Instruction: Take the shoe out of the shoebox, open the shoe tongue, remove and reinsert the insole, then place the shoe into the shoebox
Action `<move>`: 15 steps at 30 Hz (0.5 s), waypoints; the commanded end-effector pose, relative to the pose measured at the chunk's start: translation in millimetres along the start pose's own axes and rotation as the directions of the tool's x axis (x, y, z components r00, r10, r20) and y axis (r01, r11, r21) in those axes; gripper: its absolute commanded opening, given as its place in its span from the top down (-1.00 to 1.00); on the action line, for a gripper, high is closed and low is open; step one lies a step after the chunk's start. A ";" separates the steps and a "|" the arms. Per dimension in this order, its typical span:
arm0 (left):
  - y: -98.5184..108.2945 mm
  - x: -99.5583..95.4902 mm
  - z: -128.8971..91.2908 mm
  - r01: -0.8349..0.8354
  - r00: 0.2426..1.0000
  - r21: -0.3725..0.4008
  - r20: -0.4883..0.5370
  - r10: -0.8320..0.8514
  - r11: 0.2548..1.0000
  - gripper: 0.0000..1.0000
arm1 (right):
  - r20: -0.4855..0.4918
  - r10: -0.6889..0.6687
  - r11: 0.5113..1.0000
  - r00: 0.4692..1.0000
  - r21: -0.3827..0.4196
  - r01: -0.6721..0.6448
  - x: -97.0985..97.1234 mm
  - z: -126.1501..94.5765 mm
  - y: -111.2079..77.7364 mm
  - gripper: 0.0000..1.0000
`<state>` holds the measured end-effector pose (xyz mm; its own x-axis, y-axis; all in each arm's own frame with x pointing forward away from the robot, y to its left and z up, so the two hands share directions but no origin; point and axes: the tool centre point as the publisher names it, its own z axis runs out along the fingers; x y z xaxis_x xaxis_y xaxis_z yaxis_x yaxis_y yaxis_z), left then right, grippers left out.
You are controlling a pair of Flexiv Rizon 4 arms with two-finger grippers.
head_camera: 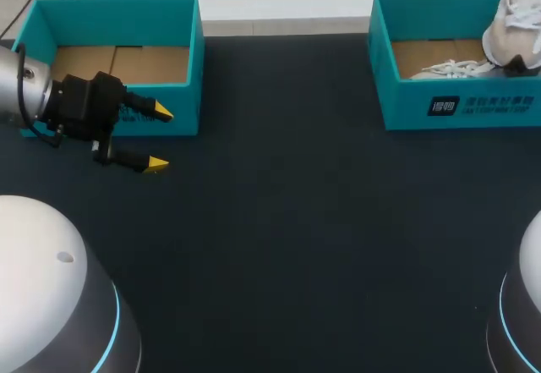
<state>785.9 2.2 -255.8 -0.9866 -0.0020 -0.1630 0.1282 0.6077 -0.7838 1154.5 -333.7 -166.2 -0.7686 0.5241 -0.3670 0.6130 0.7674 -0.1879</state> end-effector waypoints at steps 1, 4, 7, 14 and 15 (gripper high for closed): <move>-0.3 1.2 -0.2 0.000 1.000 -0.002 0.001 0.000 1.000 -1.00 | -0.299 0.591 0.798 0.750 0.081 -0.597 -9.3 -4.7 -7.5 1.00; -0.3 1.2 -0.2 0.000 1.000 -0.002 0.001 0.000 1.000 -1.00 | -0.318 0.738 0.653 0.595 0.114 -0.749 -10.5 -2.1 -17.1 1.00; -0.3 1.2 -0.2 0.000 1.000 -0.002 0.001 0.000 1.000 -1.00 | -0.297 0.827 0.527 0.477 0.114 -0.842 -9.2 -1.9 -25.0 1.00; -0.3 1.2 -0.2 0.000 1.000 -0.002 0.001 0.000 1.000 -1.00 | -0.297 0.827 0.527 0.477 0.114 -0.842 -9.2 -1.9 -25.0 1.00; -0.3 1.2 -0.2 0.000 1.000 -0.002 0.001 0.000 1.000 -1.00 | -0.297 0.827 0.527 0.477 0.114 -0.842 -9.2 -1.9 -25.0 1.00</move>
<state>786.0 2.3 -255.8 -0.9866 -0.0020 -0.1630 0.1282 0.6077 -0.7838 1140.4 -354.3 -158.8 -0.4071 0.8768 -0.2557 0.9076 0.4197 -0.0059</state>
